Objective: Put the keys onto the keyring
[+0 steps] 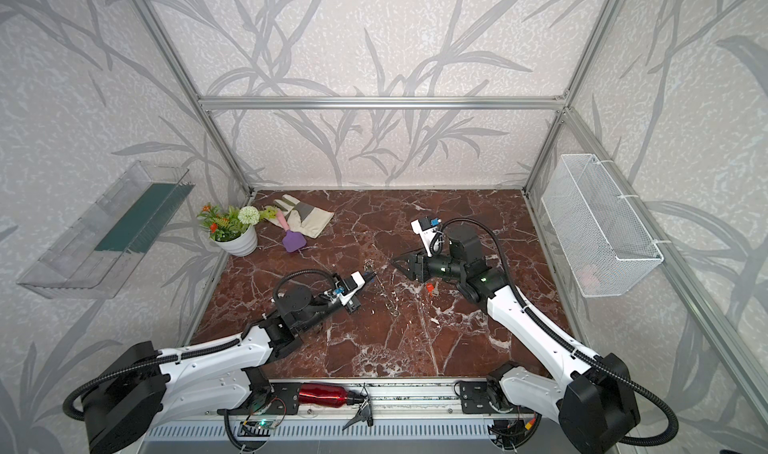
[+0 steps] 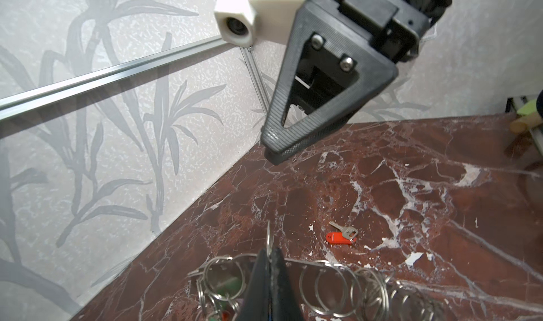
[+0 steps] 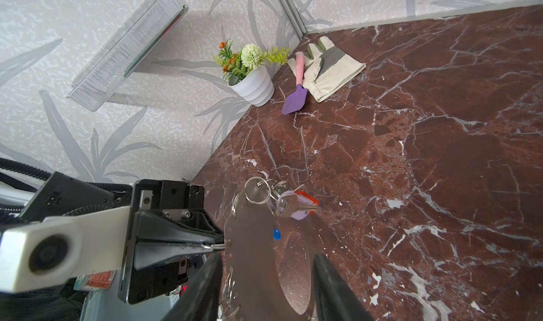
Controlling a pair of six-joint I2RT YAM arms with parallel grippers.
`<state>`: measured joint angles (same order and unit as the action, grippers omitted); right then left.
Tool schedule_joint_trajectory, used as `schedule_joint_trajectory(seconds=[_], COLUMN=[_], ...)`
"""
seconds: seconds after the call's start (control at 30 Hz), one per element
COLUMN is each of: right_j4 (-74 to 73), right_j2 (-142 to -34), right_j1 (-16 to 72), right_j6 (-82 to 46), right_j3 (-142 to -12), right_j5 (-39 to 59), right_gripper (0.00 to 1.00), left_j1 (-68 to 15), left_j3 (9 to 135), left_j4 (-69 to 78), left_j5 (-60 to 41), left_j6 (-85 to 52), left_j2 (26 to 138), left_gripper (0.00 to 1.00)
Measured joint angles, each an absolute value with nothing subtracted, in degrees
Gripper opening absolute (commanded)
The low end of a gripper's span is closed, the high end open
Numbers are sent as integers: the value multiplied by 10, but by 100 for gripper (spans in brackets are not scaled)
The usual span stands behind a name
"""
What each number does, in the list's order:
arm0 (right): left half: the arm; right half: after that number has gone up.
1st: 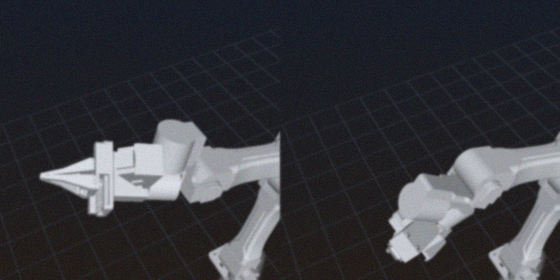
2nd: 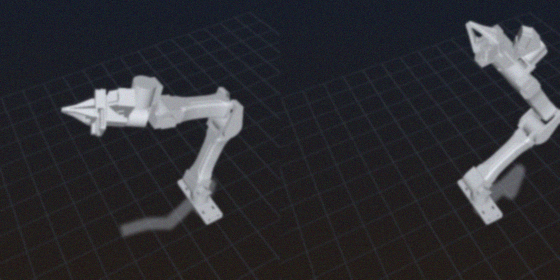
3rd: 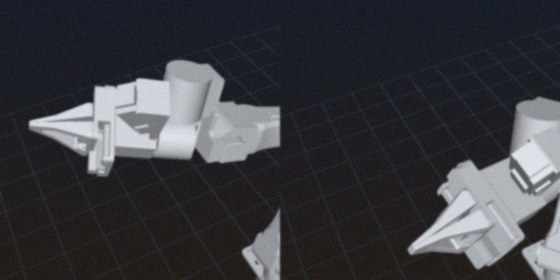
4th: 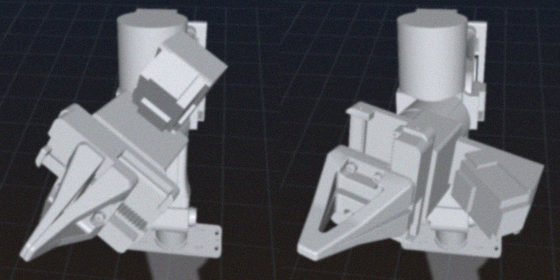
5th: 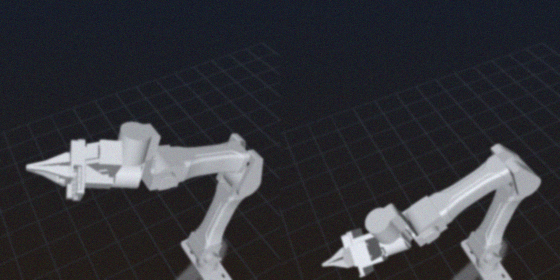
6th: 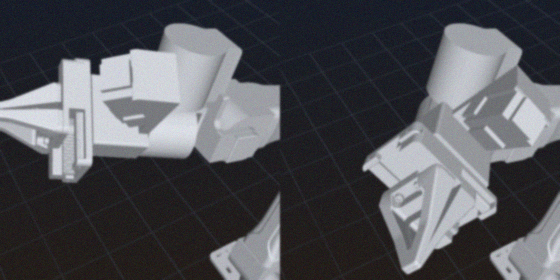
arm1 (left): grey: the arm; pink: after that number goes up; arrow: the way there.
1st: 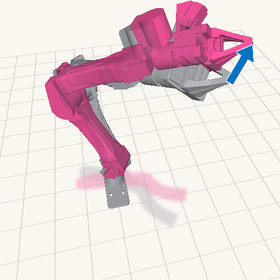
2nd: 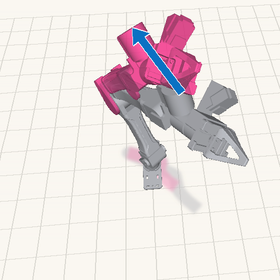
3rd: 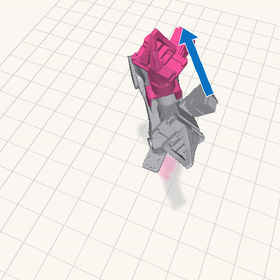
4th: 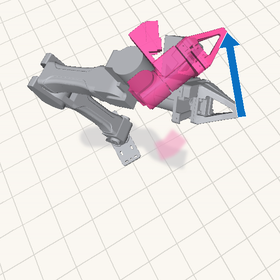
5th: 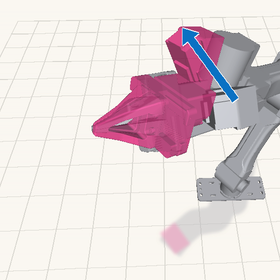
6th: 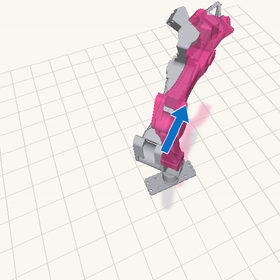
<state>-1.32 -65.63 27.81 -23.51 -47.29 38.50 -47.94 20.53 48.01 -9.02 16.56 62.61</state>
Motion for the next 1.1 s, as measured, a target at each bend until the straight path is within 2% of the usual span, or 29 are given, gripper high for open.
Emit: schedule_joint_trajectory(seconds=[0.37,0.5,0.63,1.1], right_j4=[-110,-129,-152,-194], right_j2=[-687,-688,-688,-708], right_j1=[278,278,278,288], right_j6=[-244,-246,-255,-277], right_j3=[-472,-471,-468,-467], right_j5=[462,483,502,532], right_gripper=[49,43,41,28], left_j1=[-463,-435,-415,-406], left_j3=[243,259,264,264], left_j4=[432,428,434,470], left_j5=[-138,-173,-204,-274], left_j6=[-4,-63,-108,-174], left_j2=[592,593,599,626], left_gripper=[0,0,0,0])
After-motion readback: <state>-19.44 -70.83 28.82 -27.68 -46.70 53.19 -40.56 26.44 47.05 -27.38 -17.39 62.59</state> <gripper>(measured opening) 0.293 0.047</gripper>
